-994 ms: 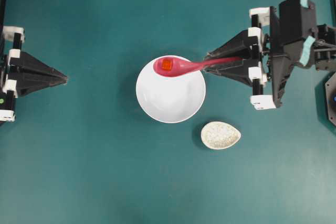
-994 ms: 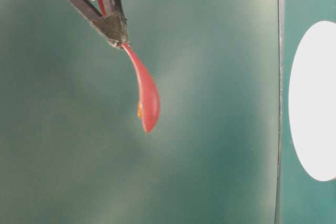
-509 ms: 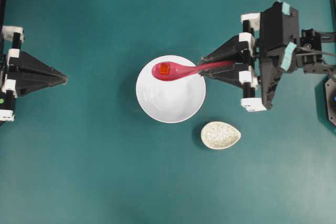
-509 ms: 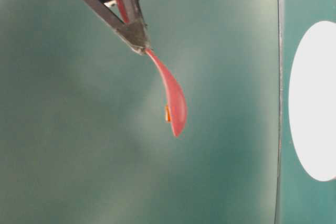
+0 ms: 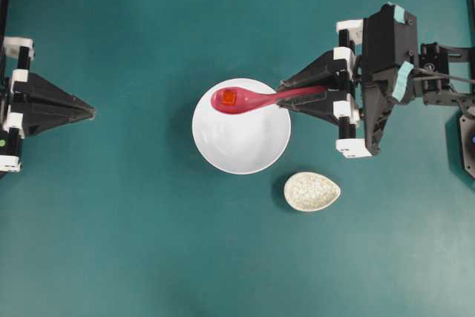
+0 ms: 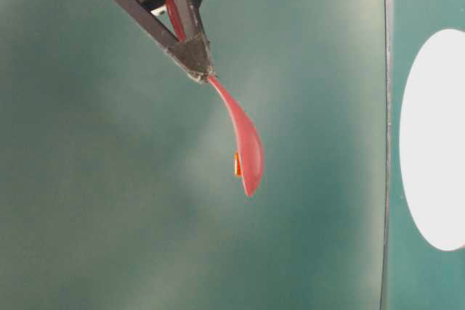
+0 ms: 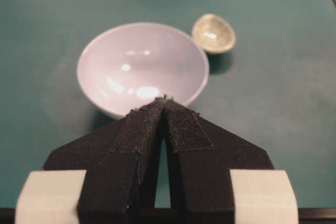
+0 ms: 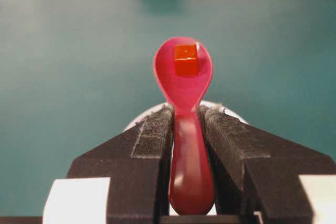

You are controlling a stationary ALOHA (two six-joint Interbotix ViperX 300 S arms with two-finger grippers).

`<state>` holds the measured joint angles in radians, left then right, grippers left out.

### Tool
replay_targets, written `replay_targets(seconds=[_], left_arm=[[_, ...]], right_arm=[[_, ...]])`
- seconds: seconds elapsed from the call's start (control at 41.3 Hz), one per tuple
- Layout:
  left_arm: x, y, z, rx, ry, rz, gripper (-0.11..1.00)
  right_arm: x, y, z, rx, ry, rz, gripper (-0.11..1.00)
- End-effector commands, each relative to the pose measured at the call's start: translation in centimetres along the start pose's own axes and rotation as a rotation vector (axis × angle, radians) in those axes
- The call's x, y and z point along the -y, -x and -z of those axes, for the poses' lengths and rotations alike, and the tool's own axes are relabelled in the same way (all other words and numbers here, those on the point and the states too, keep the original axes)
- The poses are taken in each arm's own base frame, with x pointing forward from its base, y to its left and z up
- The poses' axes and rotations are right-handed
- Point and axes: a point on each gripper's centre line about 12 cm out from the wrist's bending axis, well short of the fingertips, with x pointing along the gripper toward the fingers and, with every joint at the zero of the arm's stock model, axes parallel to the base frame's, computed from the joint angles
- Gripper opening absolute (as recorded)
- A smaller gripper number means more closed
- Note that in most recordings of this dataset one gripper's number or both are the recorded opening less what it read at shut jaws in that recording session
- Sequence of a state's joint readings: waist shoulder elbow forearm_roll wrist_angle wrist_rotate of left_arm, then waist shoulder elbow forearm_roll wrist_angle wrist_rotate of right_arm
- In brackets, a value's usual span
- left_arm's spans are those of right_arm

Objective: Grip the spoon and scoop the red block from the bowl with right arm.
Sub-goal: 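Hold the loaded spoon above the bowl with the right gripper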

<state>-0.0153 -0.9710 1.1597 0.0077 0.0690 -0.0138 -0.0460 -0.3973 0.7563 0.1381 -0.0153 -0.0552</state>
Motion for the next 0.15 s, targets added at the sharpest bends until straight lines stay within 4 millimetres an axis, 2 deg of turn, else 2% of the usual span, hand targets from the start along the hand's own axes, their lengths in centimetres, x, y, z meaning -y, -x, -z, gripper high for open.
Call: replay_targets(seconds=[0.0, 0.121], left_arm=[[-0.06, -0.1, -0.69, 0.014, -0.004, -0.003, 0.0], [-0.06, -0.12, -0.64, 0.011, -0.004, -0.003, 0.0]], right_arm=[[-0.04, 0.2, -0.81, 0.032, 0.005, -0.001, 0.25], [-0.04, 0.2, -0.81, 0.032, 0.005, -0.001, 0.25]])
